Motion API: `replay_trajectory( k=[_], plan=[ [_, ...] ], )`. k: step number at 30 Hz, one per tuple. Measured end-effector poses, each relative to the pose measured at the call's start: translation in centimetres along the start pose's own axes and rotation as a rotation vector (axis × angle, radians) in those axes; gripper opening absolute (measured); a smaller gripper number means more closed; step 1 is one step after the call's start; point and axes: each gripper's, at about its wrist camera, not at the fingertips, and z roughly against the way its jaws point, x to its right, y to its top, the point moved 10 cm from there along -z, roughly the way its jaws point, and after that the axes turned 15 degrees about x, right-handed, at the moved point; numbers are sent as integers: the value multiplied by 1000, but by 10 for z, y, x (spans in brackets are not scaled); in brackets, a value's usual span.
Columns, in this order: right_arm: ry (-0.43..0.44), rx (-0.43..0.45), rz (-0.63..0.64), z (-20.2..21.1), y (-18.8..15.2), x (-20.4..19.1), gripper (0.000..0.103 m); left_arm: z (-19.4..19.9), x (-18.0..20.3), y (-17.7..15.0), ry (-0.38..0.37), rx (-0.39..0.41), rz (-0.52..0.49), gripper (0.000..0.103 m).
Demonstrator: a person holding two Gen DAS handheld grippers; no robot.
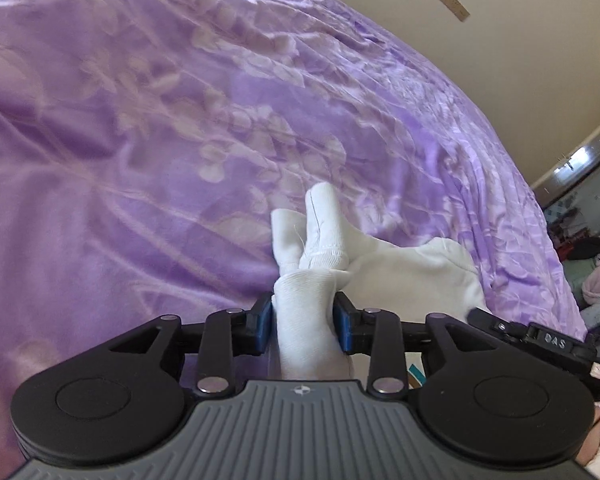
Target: Fold small clothes
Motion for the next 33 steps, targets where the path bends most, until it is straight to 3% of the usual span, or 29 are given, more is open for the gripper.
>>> replay_trajectory(
  k=[4, 7, 11, 14, 22, 28, 33],
  plan=[
    [-62, 34, 74, 30, 6, -6, 26, 25, 1, 7, 70, 39, -15, 40],
    [-90, 63, 138, 58, 10, -18, 26, 46, 12, 10, 82, 69, -75, 37],
    [-68, 82, 198, 104, 5, -38, 26, 79, 32, 7, 29, 73, -73, 36],
    [-46, 77, 252, 136, -8, -55, 23, 104, 52, -7, -18, 62, -129, 35],
    [-27, -9, 442, 188, -74, -80, 20, 152, 77, -64, -52, -20, -253, 32],
    [-71, -88, 468, 194, -117, -56, 20, 143, 62, -102, 30, -91, -341, 24],
    [-81, -131, 463, 176, -133, -41, 19, 114, 36, -127, 81, -141, -368, 28]
  ],
)
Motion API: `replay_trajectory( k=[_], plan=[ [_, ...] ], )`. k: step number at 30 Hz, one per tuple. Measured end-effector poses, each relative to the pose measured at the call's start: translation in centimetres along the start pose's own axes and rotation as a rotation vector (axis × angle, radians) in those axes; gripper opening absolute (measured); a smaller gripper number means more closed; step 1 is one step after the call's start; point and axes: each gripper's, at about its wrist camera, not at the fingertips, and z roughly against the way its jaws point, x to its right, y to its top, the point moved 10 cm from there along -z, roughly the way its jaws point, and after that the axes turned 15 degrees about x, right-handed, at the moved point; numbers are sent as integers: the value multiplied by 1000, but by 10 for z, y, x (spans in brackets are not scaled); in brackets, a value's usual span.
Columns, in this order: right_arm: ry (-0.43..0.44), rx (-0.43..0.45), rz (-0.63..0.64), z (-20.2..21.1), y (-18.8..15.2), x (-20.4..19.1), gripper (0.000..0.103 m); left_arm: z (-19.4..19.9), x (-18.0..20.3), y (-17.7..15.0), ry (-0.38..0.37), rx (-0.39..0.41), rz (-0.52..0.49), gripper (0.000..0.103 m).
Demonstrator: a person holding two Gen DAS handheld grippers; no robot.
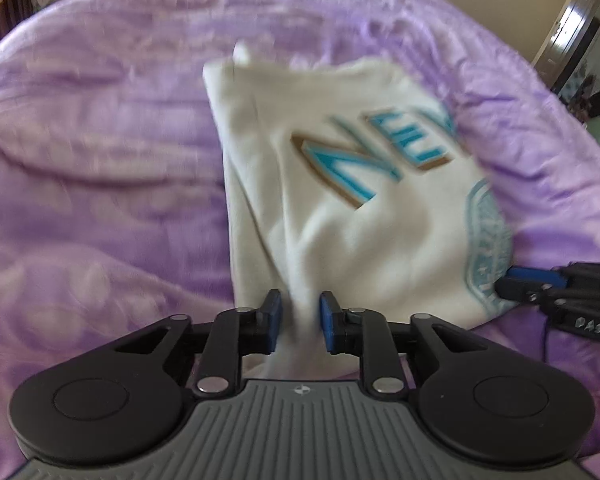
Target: Fold small clothes
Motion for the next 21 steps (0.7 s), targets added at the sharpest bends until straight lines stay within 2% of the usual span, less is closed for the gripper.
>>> replay_trajectory(
  k=[8, 11, 17, 21],
  plan=[
    [3, -17, -15, -11, -6, 4, 19, 4, 1, 0, -10, 23, -20, 29],
    [12, 2, -10, -5, 1, 0, 26, 13, 9, 8, -11, 65, -47, 29],
    [14, 120, 14, 27, 40, -11, 29, 47, 23, 37, -12, 200, -67, 29],
    [0, 241, 42, 67, 76, -22, 39, 85, 41, 64, -65, 319, -47, 31]
  ],
)
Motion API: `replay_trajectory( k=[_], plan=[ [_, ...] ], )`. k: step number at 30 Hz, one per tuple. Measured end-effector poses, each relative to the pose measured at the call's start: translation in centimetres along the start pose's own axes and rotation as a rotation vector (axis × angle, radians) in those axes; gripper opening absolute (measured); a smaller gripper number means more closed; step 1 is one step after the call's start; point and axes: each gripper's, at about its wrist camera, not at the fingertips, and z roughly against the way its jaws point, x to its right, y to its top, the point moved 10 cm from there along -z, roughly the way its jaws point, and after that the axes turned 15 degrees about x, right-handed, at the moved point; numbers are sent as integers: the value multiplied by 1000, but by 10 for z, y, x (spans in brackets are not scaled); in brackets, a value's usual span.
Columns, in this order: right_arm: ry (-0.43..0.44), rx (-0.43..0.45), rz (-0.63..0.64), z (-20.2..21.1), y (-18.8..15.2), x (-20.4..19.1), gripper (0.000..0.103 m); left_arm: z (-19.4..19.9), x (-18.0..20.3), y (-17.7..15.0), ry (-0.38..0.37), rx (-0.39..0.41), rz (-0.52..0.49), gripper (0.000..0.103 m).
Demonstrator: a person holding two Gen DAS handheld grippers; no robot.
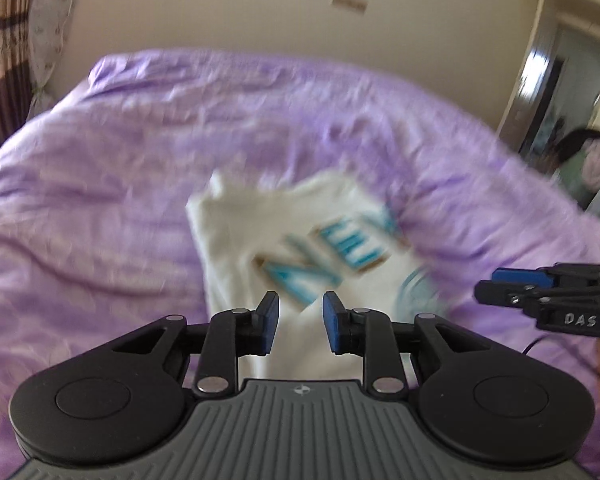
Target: Fold small clothes
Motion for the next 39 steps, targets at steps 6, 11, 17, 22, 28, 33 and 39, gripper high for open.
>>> replay_trajectory(
  k=[6, 11, 17, 22, 28, 33, 39],
  plan=[
    [-13, 162, 37, 56, 53, -21, 50, 43, 30, 41, -24, 153, -18, 37],
    [-32, 251, 41, 105, 74, -37, 54, 76, 51, 52, -5, 223, -39, 51],
    [-14, 234, 48, 135, 55, -58, 67, 105, 62, 56, 74, 315, -107, 78],
    [-47, 185, 10, 130, 19, -57, 70, 105, 57, 43, 137, 292, -103, 90],
    [-103, 86, -9, 101, -15, -48, 77, 80, 33, 14, 228, 137, -41, 90],
    [-162, -24, 4, 73, -49, -42, 79, 60, 28, -26, 232, 3, -27, 92],
    [-169, -80, -4, 54, -70, -38, 81, 41, 32, -63, 250, -128, -84, 92]
  ],
)
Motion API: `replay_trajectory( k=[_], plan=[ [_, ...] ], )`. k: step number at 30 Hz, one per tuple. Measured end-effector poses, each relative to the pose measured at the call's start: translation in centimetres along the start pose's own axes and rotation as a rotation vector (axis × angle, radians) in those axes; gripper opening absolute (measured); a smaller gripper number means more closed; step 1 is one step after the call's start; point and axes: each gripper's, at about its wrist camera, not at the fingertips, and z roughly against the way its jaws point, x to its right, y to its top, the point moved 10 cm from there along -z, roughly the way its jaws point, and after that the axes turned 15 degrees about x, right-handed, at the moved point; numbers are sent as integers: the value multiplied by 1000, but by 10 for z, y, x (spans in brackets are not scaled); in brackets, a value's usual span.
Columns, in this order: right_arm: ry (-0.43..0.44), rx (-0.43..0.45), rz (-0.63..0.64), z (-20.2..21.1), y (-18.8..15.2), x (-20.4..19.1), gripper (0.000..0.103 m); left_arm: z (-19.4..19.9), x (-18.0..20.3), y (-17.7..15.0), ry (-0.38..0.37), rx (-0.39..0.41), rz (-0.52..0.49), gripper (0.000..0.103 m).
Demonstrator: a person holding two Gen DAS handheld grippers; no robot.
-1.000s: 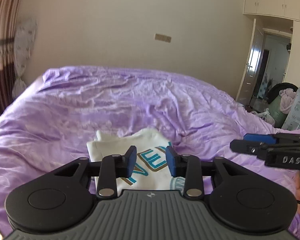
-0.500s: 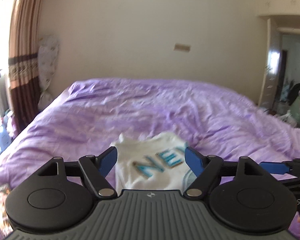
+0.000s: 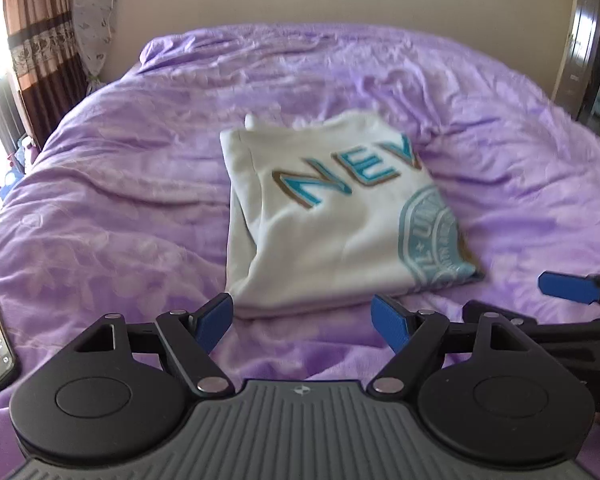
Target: Fold small clothes
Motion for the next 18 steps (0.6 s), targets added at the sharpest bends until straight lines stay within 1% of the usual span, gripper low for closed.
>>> replay_trajectory(
  k=[3, 6, 18],
  plan=[
    [-7, -25, -13, -6, -4, 4, 81, -4, -4, -7, 11, -26, 22, 92],
    [0, -31, -23, -8, -7, 5, 81, -6, -5, -10, 16, -39, 27, 92],
    [11, -31, -29, -8, -8, 4, 81, -7, -3, -6, 13, -33, 14, 92]
  ],
)
